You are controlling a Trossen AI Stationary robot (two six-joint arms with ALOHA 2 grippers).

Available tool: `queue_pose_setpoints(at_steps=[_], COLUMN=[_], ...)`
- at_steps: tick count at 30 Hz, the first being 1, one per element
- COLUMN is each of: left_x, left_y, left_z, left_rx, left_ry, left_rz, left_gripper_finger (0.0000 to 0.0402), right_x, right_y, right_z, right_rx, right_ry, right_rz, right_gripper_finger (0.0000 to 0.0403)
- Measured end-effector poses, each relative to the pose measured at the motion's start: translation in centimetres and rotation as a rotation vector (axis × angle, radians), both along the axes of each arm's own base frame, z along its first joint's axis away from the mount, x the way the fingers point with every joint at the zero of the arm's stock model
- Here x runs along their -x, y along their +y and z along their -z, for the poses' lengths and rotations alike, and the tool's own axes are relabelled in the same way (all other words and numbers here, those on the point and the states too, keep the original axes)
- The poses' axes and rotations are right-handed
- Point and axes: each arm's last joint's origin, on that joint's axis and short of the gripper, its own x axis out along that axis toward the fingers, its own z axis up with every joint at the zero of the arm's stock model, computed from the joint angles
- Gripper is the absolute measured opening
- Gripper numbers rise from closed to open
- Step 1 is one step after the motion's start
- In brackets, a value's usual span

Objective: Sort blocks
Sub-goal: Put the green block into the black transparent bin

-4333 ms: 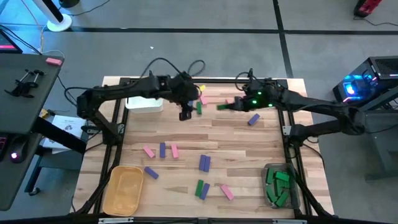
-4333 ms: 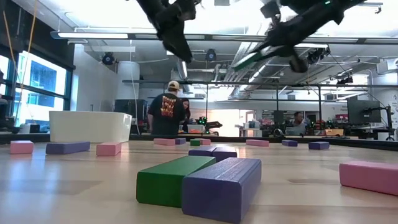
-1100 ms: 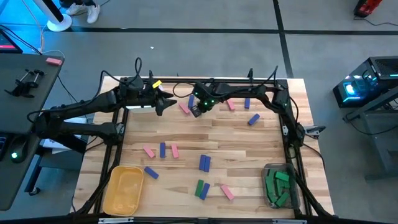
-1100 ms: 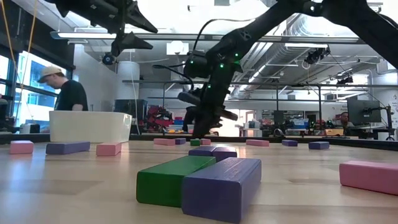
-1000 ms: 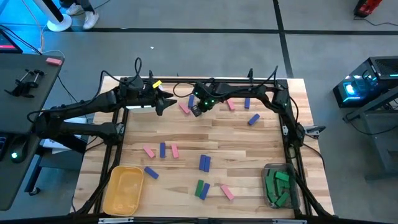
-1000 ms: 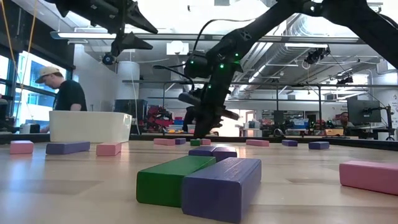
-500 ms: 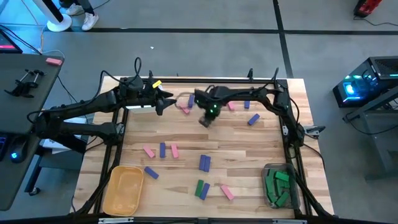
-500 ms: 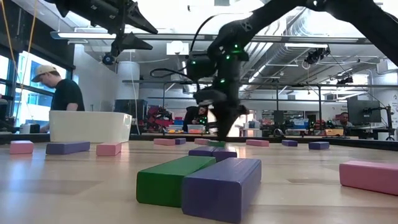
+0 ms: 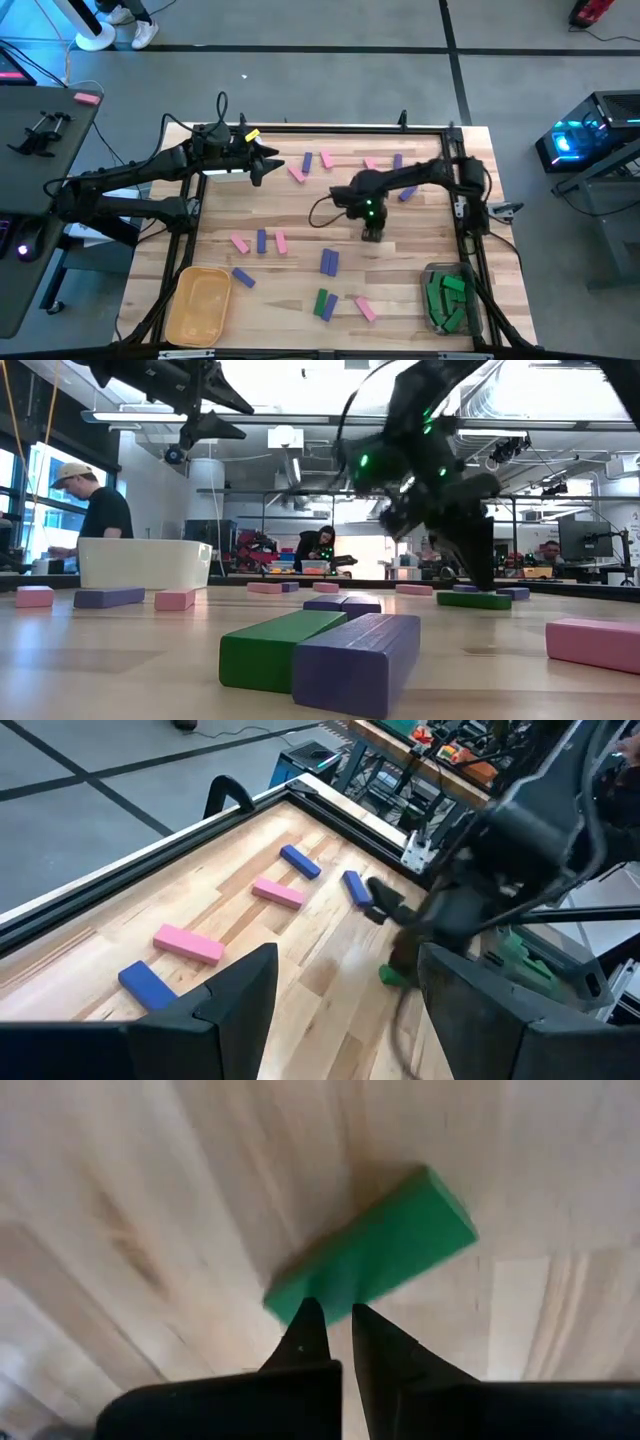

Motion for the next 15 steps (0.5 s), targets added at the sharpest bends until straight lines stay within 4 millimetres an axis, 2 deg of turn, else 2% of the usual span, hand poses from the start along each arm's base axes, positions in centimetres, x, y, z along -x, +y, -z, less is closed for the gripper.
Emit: queue_pose_setpoints(at_steps=[4,6,10,15], left_x=[0.0,-0.1,-0.1,-0.1], left_y=[0.0,0.0,0.0,0.0], left_z=[-0.1,-0.2,-0.2,-0.2], left_rx=[-0.022,-0.03,-0.031,-0.03], left_ry=[-0.011,-0.012,-0.012,-0.012], left_rz=[0.007,0.01,0.01,0.01], left_gripper_finger=[0.0229,0.0229,0.023,0.0229], right_x=[1.7,2.8,4.5,4.3], right_y=[1.0,1.6,3.0,4.2], right_z=[-4.2,-5.3,-6.2,-5.2], right_rx=[0.03,0.041,0.051,0.053], right_ry=[-0.12,-0.113,-0.089,-0.084], right_rz=[0.1,0.169,0.383,0.582], right_gripper_finger=[0.0,0.0,0.0,0.0008])
